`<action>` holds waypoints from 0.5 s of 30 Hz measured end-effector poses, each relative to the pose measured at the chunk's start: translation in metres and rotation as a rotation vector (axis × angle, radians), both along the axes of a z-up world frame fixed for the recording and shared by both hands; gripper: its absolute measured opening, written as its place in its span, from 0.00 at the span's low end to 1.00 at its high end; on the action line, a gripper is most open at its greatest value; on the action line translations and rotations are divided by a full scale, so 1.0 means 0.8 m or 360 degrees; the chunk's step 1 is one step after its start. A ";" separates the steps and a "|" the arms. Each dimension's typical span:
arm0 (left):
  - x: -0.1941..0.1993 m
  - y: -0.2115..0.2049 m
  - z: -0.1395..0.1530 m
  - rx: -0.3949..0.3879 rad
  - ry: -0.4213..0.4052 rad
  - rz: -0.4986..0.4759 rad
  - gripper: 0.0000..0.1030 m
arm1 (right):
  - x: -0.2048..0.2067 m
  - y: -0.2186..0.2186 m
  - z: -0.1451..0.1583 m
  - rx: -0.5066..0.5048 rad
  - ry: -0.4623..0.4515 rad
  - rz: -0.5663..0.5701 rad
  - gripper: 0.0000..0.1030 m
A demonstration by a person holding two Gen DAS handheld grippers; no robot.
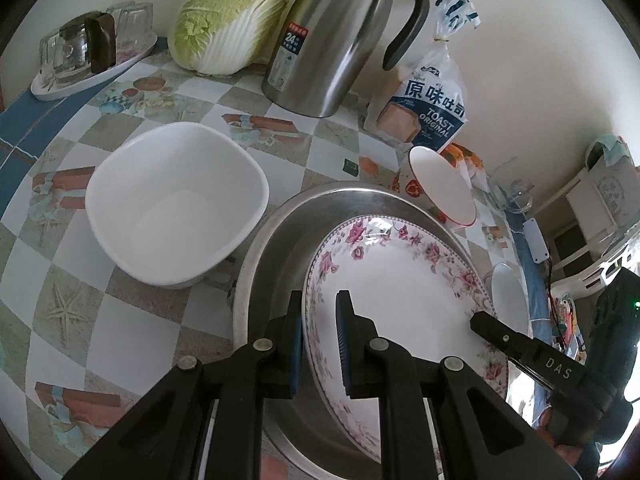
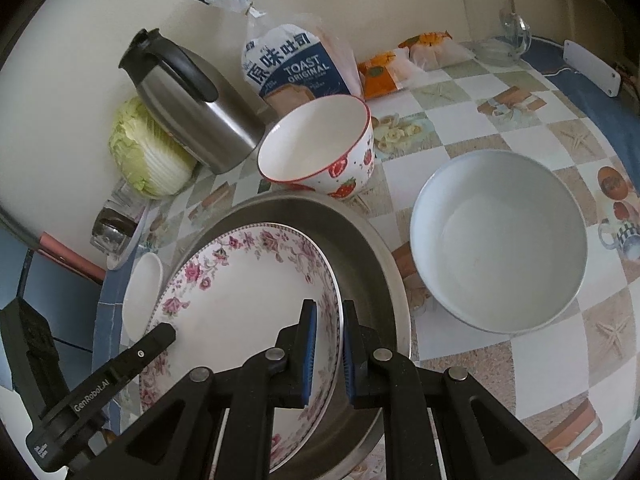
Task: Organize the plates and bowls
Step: 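Lower the floral-rimmed plate into the steel basin with both grippers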
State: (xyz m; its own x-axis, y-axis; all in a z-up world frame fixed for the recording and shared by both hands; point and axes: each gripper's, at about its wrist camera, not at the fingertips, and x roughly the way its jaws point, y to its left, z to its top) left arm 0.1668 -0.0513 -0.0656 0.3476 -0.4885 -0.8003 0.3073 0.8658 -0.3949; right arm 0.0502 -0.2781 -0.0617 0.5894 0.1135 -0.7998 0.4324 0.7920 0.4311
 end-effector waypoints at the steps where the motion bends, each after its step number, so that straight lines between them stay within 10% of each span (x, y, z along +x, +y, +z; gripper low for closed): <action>1: 0.000 0.000 -0.001 0.0001 0.0003 0.0002 0.13 | 0.001 0.000 0.000 -0.0003 0.0005 0.0001 0.12; 15: 0.005 -0.001 -0.009 0.0022 0.0017 0.0014 0.13 | 0.009 0.005 -0.006 -0.0044 0.0056 0.0021 0.12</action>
State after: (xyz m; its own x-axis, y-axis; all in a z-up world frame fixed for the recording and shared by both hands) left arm 0.1704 -0.0523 -0.0728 0.3433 -0.4745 -0.8106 0.2955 0.8738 -0.3863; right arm 0.0570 -0.2741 -0.0667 0.5597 0.0984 -0.8228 0.4365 0.8090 0.3937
